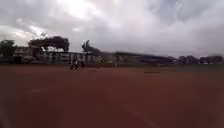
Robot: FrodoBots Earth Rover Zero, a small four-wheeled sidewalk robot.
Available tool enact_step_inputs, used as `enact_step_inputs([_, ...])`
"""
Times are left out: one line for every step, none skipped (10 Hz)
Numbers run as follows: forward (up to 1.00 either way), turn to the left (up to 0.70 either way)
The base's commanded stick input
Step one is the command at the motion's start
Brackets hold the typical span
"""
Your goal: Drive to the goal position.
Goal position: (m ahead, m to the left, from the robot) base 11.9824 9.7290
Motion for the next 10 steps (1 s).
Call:
enact_step_inputs([0.7, 0.0])
enact_step_inputs([0.7, 0.0])
enact_step_inputs([0.7, 0.0])
enact_step_inputs([0.7, 0.0])
enact_step_inputs([0.7, 0.0])
enact_step_inputs([0.7, 0.0])
enact_step_inputs([0.7, 0.0])
enact_step_inputs([0.7, 0.0])
enact_step_inputs([0.7, 0.0])
enact_step_inputs([0.7, 0.0])
